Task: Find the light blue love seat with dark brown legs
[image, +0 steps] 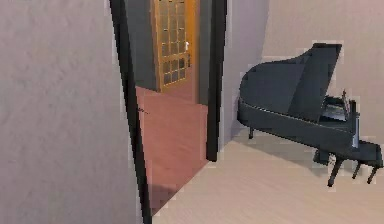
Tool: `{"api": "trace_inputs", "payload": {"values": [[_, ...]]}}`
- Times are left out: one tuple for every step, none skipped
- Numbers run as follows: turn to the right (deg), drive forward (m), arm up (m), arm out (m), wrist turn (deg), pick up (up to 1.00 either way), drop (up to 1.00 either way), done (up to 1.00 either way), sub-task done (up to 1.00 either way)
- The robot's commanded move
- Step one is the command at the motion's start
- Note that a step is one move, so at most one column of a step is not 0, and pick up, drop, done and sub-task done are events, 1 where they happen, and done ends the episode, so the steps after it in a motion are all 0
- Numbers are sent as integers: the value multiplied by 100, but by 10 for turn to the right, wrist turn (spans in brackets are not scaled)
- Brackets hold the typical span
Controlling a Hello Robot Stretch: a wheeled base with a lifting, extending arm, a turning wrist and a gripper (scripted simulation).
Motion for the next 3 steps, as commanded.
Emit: {"api": "trace_inputs", "payload": {"values": [[30,0,0,0,0,0,0,0,0],[0,100,0,0,0,0,0,0,0],[0,40,0,0,0,0,0,0,0]]}}
